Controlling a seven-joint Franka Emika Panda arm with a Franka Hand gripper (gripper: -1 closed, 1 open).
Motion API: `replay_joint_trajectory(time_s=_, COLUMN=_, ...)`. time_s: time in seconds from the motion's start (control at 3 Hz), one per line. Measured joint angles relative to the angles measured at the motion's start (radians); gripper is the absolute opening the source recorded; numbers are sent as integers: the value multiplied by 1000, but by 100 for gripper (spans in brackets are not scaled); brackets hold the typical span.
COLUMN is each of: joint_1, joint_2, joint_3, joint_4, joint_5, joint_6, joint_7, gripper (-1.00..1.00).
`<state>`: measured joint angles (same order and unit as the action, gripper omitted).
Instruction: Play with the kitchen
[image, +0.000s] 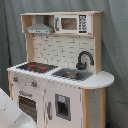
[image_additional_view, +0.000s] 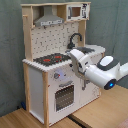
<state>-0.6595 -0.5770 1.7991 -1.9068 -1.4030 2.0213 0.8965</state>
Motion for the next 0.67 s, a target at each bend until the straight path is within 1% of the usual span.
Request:
replay_joint_trajectory(time_s=0.33, joint_1=26, joint_2=39, joint_3=-2, joint_4=25, joint_5=18, joint_6=-67, joint_7=-79, gripper=100)
replay_joint_trajectory(time_s=0.67, joint_1=39, joint_2=79, joint_3=-2, joint_4=59, joint_5=45, joint_6=-124, joint_7=-176, gripper=100)
